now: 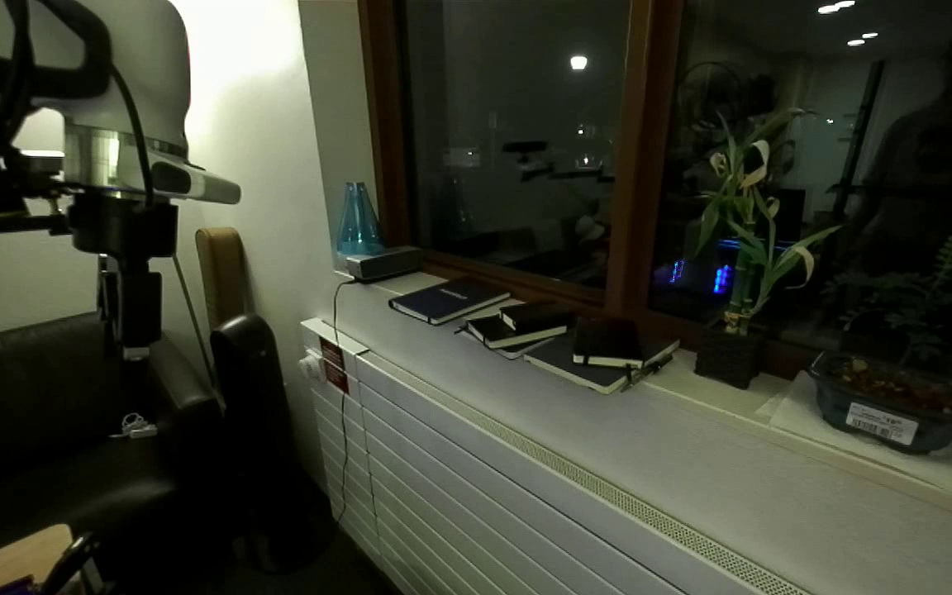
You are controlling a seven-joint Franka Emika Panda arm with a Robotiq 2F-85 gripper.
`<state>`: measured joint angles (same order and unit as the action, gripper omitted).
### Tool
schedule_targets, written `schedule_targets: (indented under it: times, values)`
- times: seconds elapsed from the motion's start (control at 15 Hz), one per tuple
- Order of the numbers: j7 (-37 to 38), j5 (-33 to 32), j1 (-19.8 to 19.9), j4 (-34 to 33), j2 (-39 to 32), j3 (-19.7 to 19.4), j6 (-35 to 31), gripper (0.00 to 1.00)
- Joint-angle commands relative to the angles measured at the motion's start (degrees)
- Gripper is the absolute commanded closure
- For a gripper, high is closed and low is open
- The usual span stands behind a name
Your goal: Put the left book on the right book
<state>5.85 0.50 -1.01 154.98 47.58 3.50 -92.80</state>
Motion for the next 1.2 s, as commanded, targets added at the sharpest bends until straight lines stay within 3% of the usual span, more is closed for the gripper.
schedule_targets:
  times: [0.0,0.6,0.87,1.13]
  values:
    - [0.0,0.0,0.0,-0.1,0.0,0.0,0.2,0.0]
    - [0.0,0.0,0.0,-0.1,0.0,0.0,0.2,0.0]
    - [1.4,0.4,0.7,-1.3,-4.5,0.4,-5.8,0.0]
    - [4.5,2.4,0.5,-4.2,-11.6,0.5,-16.1,0.0]
